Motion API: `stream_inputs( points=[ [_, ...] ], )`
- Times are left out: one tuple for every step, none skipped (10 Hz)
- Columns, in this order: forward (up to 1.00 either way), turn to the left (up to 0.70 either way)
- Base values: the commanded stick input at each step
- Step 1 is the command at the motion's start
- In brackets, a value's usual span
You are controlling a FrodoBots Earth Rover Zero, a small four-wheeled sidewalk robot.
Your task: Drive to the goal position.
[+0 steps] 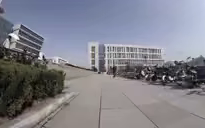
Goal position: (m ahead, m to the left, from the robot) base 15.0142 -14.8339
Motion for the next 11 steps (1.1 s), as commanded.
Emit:
stream_inputs(
  points=[
    [0.50,0.00],
    [0.50,0.00],
    [0.50,0.00],
    [0.50,0.00],
    [0.50,0.00],
    [0.50,0.00],
    [0.50,0.00],
    [0.50,0.00],
    [0.50,0.00],
    [0.50,0.00],
    [0.50,0.00]
  ],
)
